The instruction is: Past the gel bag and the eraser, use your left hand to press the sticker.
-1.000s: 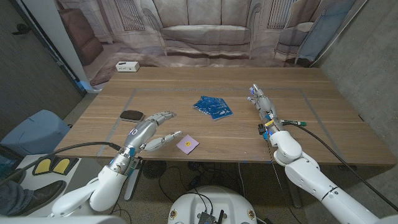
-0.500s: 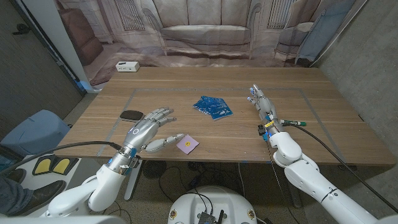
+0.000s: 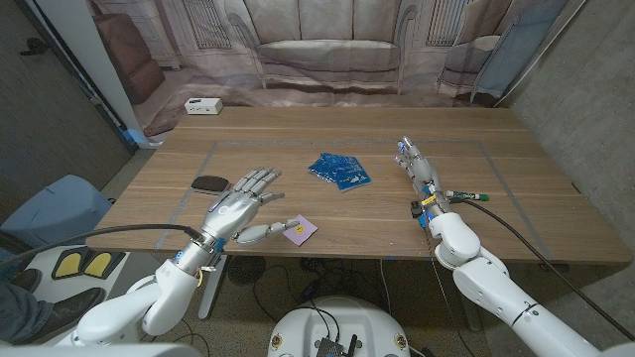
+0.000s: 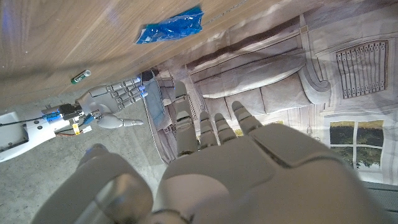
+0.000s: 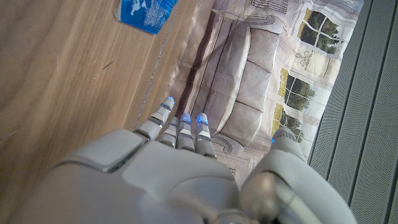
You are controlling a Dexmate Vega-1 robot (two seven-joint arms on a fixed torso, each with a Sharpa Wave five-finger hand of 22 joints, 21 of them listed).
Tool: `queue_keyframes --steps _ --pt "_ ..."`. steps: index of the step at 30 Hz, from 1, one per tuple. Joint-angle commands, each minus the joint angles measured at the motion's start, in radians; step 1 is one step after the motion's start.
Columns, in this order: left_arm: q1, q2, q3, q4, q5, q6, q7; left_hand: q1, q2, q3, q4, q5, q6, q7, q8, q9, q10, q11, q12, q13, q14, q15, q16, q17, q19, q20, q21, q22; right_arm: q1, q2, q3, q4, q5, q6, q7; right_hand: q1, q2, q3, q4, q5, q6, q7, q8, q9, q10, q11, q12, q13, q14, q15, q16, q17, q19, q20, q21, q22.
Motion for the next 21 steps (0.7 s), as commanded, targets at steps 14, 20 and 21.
queue_keyframes --steps 14,20,21 --pt "-0.052 0.114 0.093 -0.055 -0.011 0.143 -0.149 -0.032 -0.003 -0.025 0.012 0.009 0.033 0.006 0.0 0.003 -0.032 -0.002 0.004 0.001 -0.047 -0.001 0.006 0.002 -0.059 0.001 0.001 0.005 -0.001 -0.013 0.0 -0.013 0.007 -0.032 0.001 0.001 0.012 0.0 -0.004 -0.003 0.01 -0.003 -0.005 0.003 0.001 -0.004 0.001 0.003 -0.005 0.005 -0.001 0.001 0.01 0.004 -0.006 0.006" --pt "-0.083 0.13 0.125 -0.05 -0.028 0.151 -0.175 -0.039 -0.004 -0.031 0.016 0.01 0.032 0.007 -0.003 0.003 -0.023 0.0 0.011 0.001 -0.041 -0.001 0.011 0.002 -0.058 0.006 0.006 0.006 0.005 -0.011 -0.001 -0.002 0.012 -0.03 0.006 0.001 0.013 0.0 -0.004 -0.003 0.01 -0.004 -0.005 0.003 0.001 -0.001 0.001 0.003 -0.006 0.005 -0.001 0.001 0.011 0.004 -0.008 0.006" --pt "-0.088 0.134 0.131 -0.048 -0.03 0.15 -0.176 -0.04 -0.004 -0.032 0.016 0.011 0.032 0.008 -0.003 0.003 -0.023 0.001 0.011 0.001 -0.04 -0.001 0.012 0.002 -0.054 0.007 0.008 0.006 0.004 -0.01 0.0 -0.002 0.016 -0.03 0.006 0.001 0.013 -0.001 -0.004 -0.003 0.011 -0.004 -0.005 0.003 0.001 -0.002 0.002 0.003 -0.005 0.005 -0.001 0.001 0.011 0.004 -0.008 0.006"
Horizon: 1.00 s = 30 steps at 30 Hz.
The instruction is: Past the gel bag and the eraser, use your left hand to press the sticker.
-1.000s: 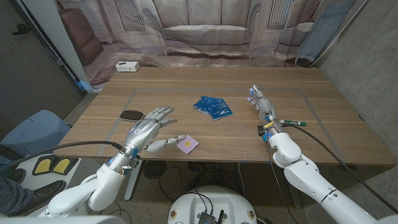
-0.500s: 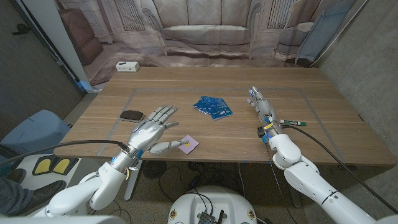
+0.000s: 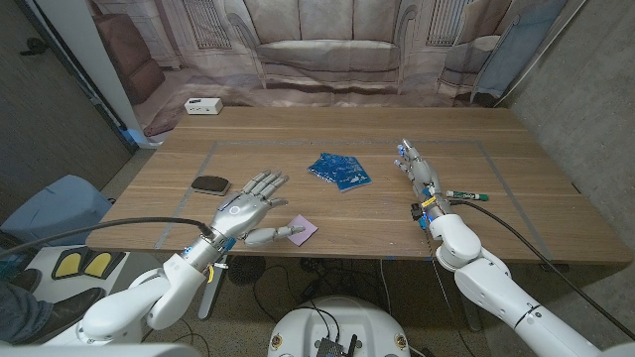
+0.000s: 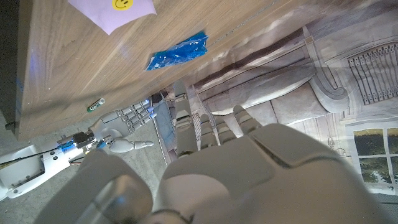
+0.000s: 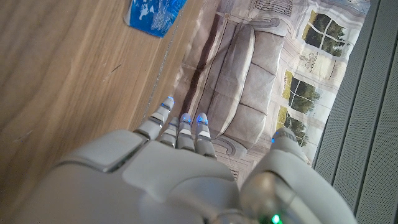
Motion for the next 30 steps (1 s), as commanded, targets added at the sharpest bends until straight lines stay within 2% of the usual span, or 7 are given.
queue_keyframes --steps 1,14,30 --pt "-0.053 0.041 0.061 -0.001 -0.028 0.03 -0.056 -0.015 -0.003 -0.012 0.005 0.007 0.004 0.001 0.001 0.003 0.012 0.0 0.011 0.002 0.003 0.003 0.01 0.002 -0.001 0.008 0.009 0.002 0.009 0.0 -0.002 0.015 0.007 -0.002 0.008 0.001 0.013 -0.001 -0.004 -0.003 0.011 -0.004 -0.001 0.003 0.001 -0.002 0.001 0.003 -0.005 0.005 -0.001 0.001 0.006 -0.002 -0.001 0.001" --pt "-0.105 0.073 0.121 0.002 -0.057 0.026 -0.078 -0.025 -0.004 -0.021 0.01 0.011 0.012 0.004 0.0 0.003 0.03 0.006 0.022 0.001 0.023 0.004 0.019 0.001 0.021 0.017 0.021 0.002 -0.014 -0.006 0.016 0.016 0.021 0.022 0.009 0.0 0.014 -0.002 -0.005 -0.003 0.011 -0.004 -0.001 0.003 0.001 -0.002 0.001 0.003 -0.006 0.005 -0.001 0.0 0.007 -0.001 -0.005 0.001" --pt "-0.111 0.098 0.165 0.005 -0.071 0.047 -0.062 -0.027 0.002 -0.025 0.012 0.015 0.019 0.007 -0.001 0.003 0.052 0.005 0.032 0.001 0.047 0.003 0.025 0.0 0.044 0.023 0.03 0.002 -0.027 -0.012 0.025 0.015 0.032 0.034 0.021 0.0 0.015 -0.003 -0.007 -0.003 0.012 -0.003 -0.002 0.003 0.0 -0.002 0.001 0.003 -0.005 0.005 0.0 0.0 0.009 -0.001 -0.009 0.001"
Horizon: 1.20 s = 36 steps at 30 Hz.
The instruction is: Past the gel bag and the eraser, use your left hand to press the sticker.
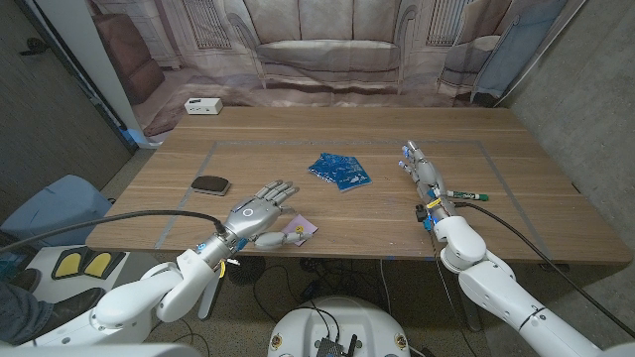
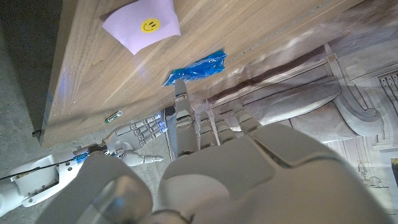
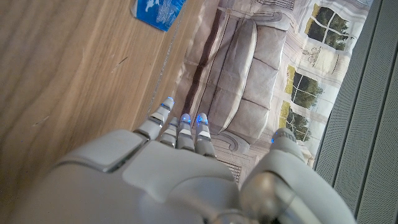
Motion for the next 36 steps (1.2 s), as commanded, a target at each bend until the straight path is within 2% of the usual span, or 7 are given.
queue_keyframes --steps 1,12,17,26,30,36 --pt "-0.008 0.017 0.038 0.007 -0.01 0.019 0.013 -0.005 0.004 -0.006 0.001 0.007 0.014 0.001 -0.001 0.003 0.016 0.005 0.008 0.002 0.016 0.001 0.007 0.003 0.011 0.006 0.011 0.003 -0.006 -0.005 0.004 0.003 0.007 0.008 0.013 0.005 0.01 0.001 -0.003 -0.003 0.006 0.002 -0.002 0.003 0.001 -0.002 0.001 0.003 -0.005 0.005 -0.001 0.0 0.009 0.0 -0.001 0.001" --pt "-0.049 0.006 0.095 0.054 -0.003 0.021 0.047 -0.001 0.008 -0.006 -0.001 0.01 0.01 -0.004 -0.004 0.003 0.028 0.001 0.012 0.002 0.032 -0.005 0.01 0.002 0.024 0.008 0.014 0.003 -0.006 -0.006 0.003 0.006 0.012 0.005 0.016 0.005 0.011 0.0 -0.004 -0.003 0.007 0.003 -0.002 0.003 0.001 -0.004 0.001 0.003 -0.005 0.005 0.0 -0.001 0.01 0.0 -0.005 0.001" --pt "-0.061 -0.003 0.12 0.064 0.027 0.058 0.057 0.005 0.01 -0.006 -0.004 0.011 0.015 -0.007 -0.003 0.003 0.037 0.003 0.015 0.002 0.043 -0.017 0.011 0.001 0.031 0.007 0.016 0.002 -0.01 -0.007 0.007 0.003 0.014 0.005 0.013 0.004 0.011 0.0 -0.004 -0.003 0.007 0.004 -0.002 0.003 0.001 -0.003 0.001 0.003 -0.004 0.006 0.0 -0.001 0.011 0.0 -0.006 0.002" --pt "-0.089 0.002 0.153 0.079 -0.001 0.051 0.044 0.011 0.011 -0.006 -0.008 0.013 0.025 -0.014 0.0 0.004 0.051 0.001 0.02 0.001 0.054 -0.028 0.012 0.0 0.038 0.005 0.017 0.002 -0.007 -0.006 0.007 0.007 0.014 0.004 0.014 0.004 0.012 -0.001 -0.005 -0.003 0.007 0.003 -0.002 0.003 0.001 -0.003 0.001 0.003 -0.005 0.005 0.0 -0.001 0.012 0.0 -0.008 0.002" --pt "-0.102 -0.003 0.167 0.09 -0.02 0.045 0.043 0.017 0.012 -0.007 -0.011 0.014 0.03 -0.015 0.0 0.004 0.058 -0.001 0.021 0.0 0.063 -0.031 0.011 0.0 0.051 -0.02 0.019 0.001 -0.003 -0.004 0.005 0.011 0.018 0.003 0.018 0.004 0.012 -0.002 -0.005 -0.003 0.007 0.003 -0.002 0.003 0.0 -0.005 0.001 0.003 -0.005 0.005 0.0 -0.001 0.012 0.0 -0.009 0.002" --pt "-0.124 -0.004 0.186 0.104 -0.036 0.038 0.027 0.019 0.012 -0.009 -0.013 0.015 0.025 -0.016 -0.003 0.004 0.056 0.0 0.019 0.0 0.058 -0.036 0.006 -0.001 0.051 -0.02 0.018 0.001 0.002 -0.004 0.002 0.016 0.013 0.006 0.02 0.003 0.012 -0.002 -0.006 -0.003 0.008 0.002 -0.002 0.003 0.001 -0.002 0.001 0.003 -0.006 0.006 -0.001 -0.001 0.012 0.0 -0.011 0.002"
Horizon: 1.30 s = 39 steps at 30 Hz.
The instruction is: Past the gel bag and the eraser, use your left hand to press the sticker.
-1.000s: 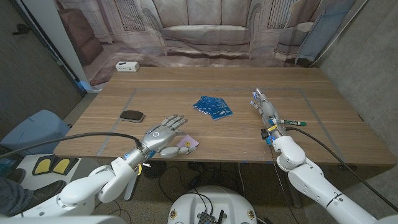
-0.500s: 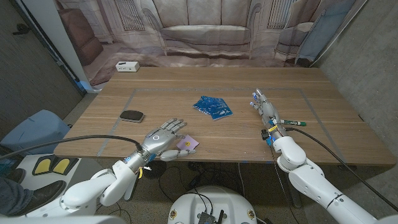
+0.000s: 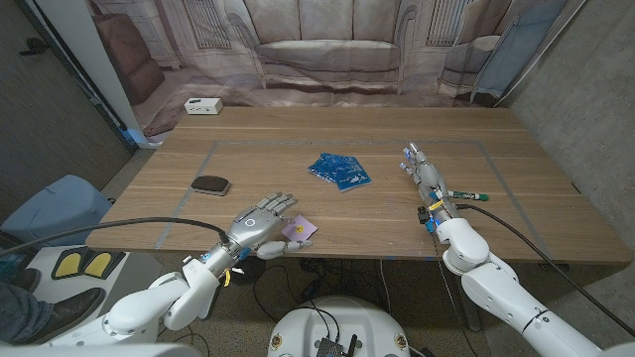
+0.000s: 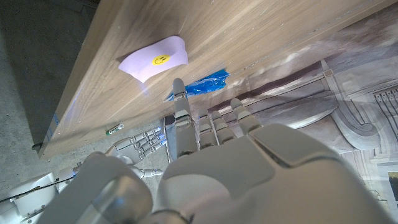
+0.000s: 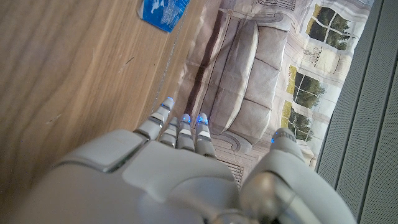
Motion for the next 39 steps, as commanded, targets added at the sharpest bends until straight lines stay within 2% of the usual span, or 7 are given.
queue_keyframes --steps 1,5,12,22,39 --pt "-0.043 -0.004 0.044 0.027 -0.028 -0.009 -0.022 0.007 0.0 -0.001 -0.005 0.007 0.001 -0.004 0.0 0.003 0.005 -0.004 0.003 0.0 0.001 -0.007 -0.002 -0.001 0.0 -0.003 0.004 0.001 0.008 0.003 -0.003 0.006 0.001 0.0 0.004 0.003 0.012 -0.002 -0.006 -0.003 0.008 0.003 -0.002 0.003 0.001 -0.002 0.001 0.003 -0.006 0.005 -0.001 -0.001 0.012 0.001 -0.003 0.002" --pt "-0.059 -0.003 0.059 0.03 -0.03 -0.014 -0.037 0.008 0.0 -0.002 -0.005 0.008 -0.007 -0.008 -0.003 0.003 -0.001 -0.005 0.0 -0.001 -0.005 -0.005 -0.006 -0.001 -0.006 0.002 0.0 0.001 0.01 0.002 -0.003 0.009 -0.002 0.003 0.005 0.003 0.013 -0.003 -0.006 -0.003 0.009 0.002 -0.002 0.003 0.001 -0.002 0.001 0.003 -0.006 0.006 -0.001 -0.001 0.012 0.001 -0.004 0.002" --pt "-0.087 -0.004 0.084 0.037 -0.03 -0.035 -0.059 0.009 0.0 -0.005 -0.005 0.009 -0.02 -0.035 -0.008 0.003 -0.01 -0.003 -0.004 -0.001 -0.012 -0.003 -0.01 -0.001 -0.01 0.003 -0.003 0.001 0.009 0.006 -0.003 0.011 0.003 0.003 0.004 0.003 0.013 -0.003 -0.007 -0.003 0.009 0.002 -0.002 0.003 0.001 -0.001 0.001 0.003 -0.006 0.006 -0.001 -0.001 0.013 0.001 -0.006 0.002" --pt "-0.094 0.0 0.091 0.039 -0.031 -0.025 -0.057 0.011 0.001 -0.007 -0.006 0.009 -0.018 -0.036 -0.007 0.003 -0.006 -0.003 -0.004 -0.001 -0.011 -0.001 -0.011 -0.001 -0.013 0.004 -0.005 0.001 0.007 0.01 -0.003 0.018 0.006 0.008 0.002 0.003 0.013 -0.004 -0.007 -0.003 0.009 0.002 -0.002 0.003 0.002 -0.002 0.001 0.003 -0.005 0.007 0.0 -0.002 0.013 0.002 -0.008 0.002" --pt "-0.091 0.0 0.102 0.044 -0.047 -0.004 -0.063 0.025 0.005 -0.007 -0.013 0.012 0.011 -0.024 0.004 0.003 0.011 -0.005 0.002 -0.001 0.004 -0.002 -0.007 -0.002 -0.009 0.005 -0.005 0.001 -0.003 0.013 -0.002 0.017 0.008 0.008 -0.006 0.002 0.014 -0.005 -0.008 -0.003 0.009 0.002 -0.002 0.003 0.003 -0.003 0.002 0.003 -0.004 0.007 0.0 -0.002 0.014 0.003 -0.01 0.002"
